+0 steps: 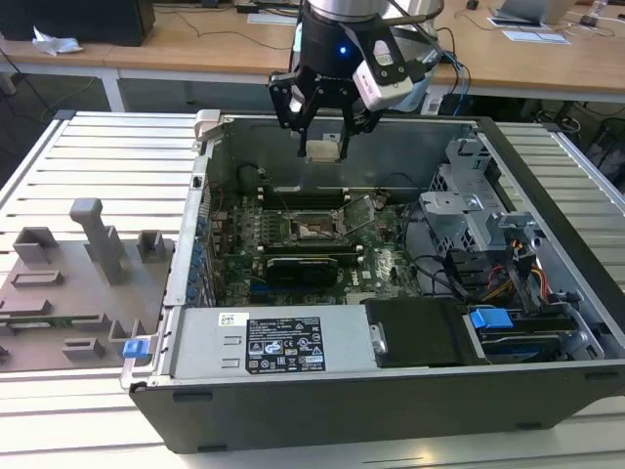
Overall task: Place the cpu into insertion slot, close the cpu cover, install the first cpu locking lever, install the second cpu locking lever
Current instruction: 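Place the cpu into insertion slot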
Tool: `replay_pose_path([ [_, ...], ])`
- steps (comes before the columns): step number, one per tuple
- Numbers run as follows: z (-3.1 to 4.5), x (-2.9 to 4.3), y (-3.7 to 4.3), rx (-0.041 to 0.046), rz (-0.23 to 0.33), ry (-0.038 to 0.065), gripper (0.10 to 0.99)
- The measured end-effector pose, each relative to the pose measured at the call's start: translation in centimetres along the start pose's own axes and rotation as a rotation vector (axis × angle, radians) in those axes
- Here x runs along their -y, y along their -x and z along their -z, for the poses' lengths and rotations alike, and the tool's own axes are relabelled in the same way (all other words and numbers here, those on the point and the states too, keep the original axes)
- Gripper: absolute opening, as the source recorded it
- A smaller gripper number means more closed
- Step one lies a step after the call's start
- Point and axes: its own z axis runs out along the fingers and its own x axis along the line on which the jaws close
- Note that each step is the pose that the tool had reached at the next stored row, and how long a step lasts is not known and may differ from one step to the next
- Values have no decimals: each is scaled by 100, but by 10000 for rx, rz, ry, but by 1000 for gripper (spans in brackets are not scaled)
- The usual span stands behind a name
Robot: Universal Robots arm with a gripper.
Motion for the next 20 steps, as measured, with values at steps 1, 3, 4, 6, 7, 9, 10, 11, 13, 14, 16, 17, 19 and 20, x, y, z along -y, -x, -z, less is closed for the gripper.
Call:
replay_pose_path([
  [1, -16, 0, 2, 0, 0, -31, 545],
  [3, -82, -17, 18, 4, 4, -181, 545],
  [4, -119, -40, 40, 5, 15, -291, 545],
  [6, -234, -74, 85, -9, 51, -401, 545],
  [7, -273, -76, 99, -19, 58, -401, 545],
  [9, -303, -80, 121, -28, 64, -404, 545],
  [10, -323, -81, 136, -34, 67, -404, 545],
  [11, -336, -82, 148, -38, 69, -405, 545],
  [13, -361, -84, 173, -45, 70, -404, 545],
  [14, -372, -84, 182, -48, 71, -404, 545],
  [16, -428, -80, 200, -63, 72, -405, 545],
  [17, -486, -74, 204, -76, 70, -406, 545],
  [19, -544, -70, 206, -87, 71, -405, 545],
  [20, -564, -68, 206, -89, 71, -405, 545],
])
